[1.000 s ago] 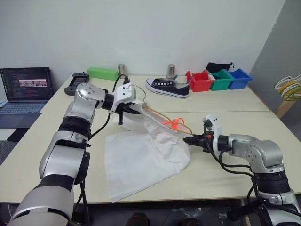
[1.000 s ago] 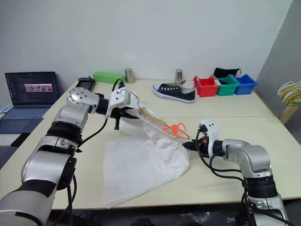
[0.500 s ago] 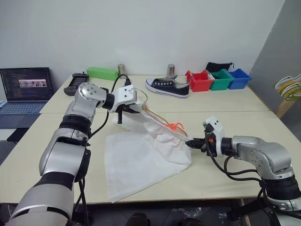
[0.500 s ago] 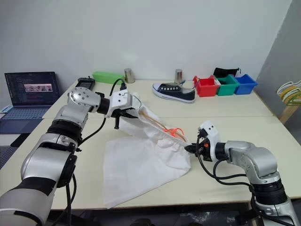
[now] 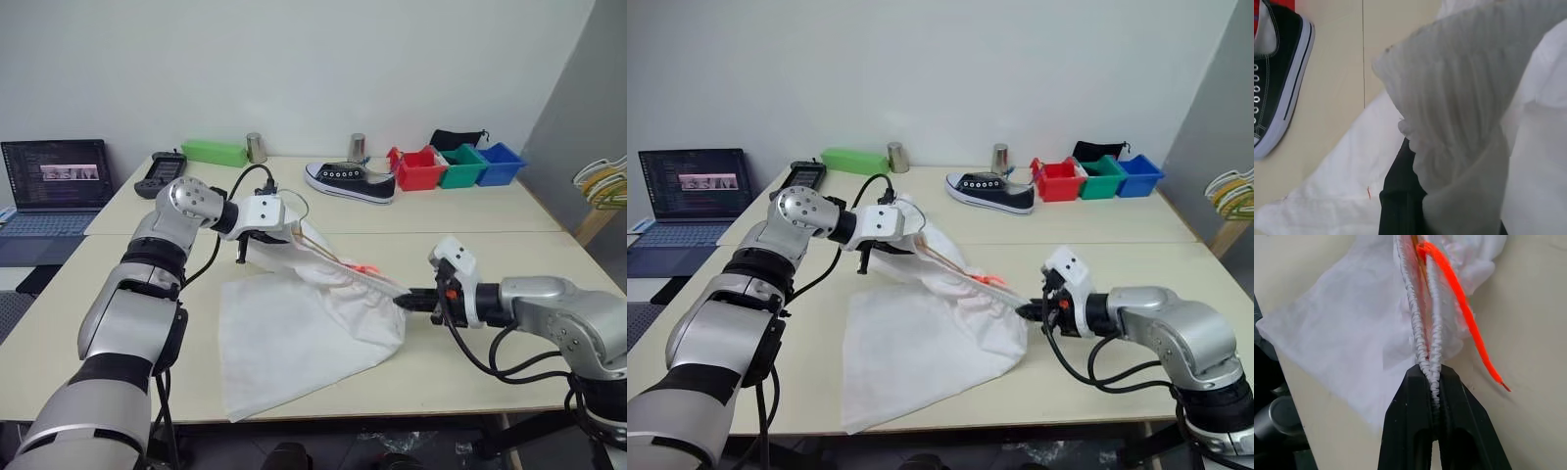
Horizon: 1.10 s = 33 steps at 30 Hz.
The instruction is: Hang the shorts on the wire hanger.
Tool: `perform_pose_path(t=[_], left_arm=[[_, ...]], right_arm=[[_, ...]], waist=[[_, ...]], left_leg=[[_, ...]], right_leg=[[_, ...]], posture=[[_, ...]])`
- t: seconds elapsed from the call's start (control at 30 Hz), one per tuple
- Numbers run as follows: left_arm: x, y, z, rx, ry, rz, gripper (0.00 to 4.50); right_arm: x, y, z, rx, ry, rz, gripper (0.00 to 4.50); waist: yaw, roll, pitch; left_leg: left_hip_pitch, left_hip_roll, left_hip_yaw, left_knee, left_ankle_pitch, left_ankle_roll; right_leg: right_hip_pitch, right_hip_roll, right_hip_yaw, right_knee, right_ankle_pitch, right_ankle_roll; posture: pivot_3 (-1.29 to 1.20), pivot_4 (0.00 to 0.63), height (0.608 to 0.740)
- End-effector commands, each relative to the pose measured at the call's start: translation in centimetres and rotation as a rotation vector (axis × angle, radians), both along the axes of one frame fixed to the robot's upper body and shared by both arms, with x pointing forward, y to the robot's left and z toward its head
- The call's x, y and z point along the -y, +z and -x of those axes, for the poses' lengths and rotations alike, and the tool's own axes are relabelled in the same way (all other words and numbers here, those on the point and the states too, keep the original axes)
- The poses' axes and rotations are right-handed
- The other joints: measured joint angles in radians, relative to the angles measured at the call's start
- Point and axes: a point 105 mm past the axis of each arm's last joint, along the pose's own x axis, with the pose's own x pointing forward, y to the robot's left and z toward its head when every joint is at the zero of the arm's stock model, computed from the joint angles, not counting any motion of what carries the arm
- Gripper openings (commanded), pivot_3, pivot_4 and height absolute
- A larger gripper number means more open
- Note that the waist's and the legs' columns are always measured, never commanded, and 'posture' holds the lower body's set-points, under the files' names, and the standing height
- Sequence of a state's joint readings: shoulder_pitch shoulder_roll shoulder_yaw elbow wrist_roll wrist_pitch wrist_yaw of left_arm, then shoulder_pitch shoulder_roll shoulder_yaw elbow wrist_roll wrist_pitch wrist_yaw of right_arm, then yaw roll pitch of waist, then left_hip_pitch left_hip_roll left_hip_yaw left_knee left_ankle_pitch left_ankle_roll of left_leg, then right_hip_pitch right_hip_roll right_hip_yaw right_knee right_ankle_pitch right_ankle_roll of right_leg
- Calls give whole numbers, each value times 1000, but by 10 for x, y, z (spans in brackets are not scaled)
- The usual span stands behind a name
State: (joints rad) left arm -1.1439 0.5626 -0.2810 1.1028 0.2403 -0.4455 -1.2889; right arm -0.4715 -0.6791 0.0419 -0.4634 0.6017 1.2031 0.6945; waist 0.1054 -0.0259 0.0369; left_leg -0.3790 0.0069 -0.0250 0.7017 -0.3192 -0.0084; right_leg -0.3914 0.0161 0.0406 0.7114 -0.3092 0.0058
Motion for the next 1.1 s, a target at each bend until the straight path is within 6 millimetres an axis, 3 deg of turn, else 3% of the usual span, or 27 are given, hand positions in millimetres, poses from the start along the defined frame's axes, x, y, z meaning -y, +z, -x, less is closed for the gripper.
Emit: perform_pose_path(t=[0.03,0.3,0.5,0.77,1.1], left_arm=[[28,18,0,72,-94,36,0],[47,20,1,84,-134,78,0],[54,22,0,98,-133,102,0],[60,22,0,104,-145,115,0],[57,21,-1,109,-133,111,0]], right_arm=[[-20,31,-14,141,-2,-4,29],[-38,33,-12,184,76,57,29],[-34,25,-17,242,94,205,29],[-37,25,-26,280,93,243,29],[-16,20,-14,215,132,351,2293]], waist=[[-1,0,0],[-1,0,0],[-3,0,0],[-14,0,0],[-21,0,0]], left_leg=[[0,0,0,0,0,0],[-4,1,1,0,0,0],[-4,1,1,0,0,0],[-4,1,1,0,0,0],[-4,1,1,0,0,0]], right_leg=[[0,0,0,0,0,0],[-5,-1,1,1,0,0],[-5,-1,1,1,0,0],[-5,-1,1,1,0,0],[-5,-1,1,1,0,0]], posture=[[144,0,740],[140,0,740],[126,0,740],[123,0,740],[117,0,740]])
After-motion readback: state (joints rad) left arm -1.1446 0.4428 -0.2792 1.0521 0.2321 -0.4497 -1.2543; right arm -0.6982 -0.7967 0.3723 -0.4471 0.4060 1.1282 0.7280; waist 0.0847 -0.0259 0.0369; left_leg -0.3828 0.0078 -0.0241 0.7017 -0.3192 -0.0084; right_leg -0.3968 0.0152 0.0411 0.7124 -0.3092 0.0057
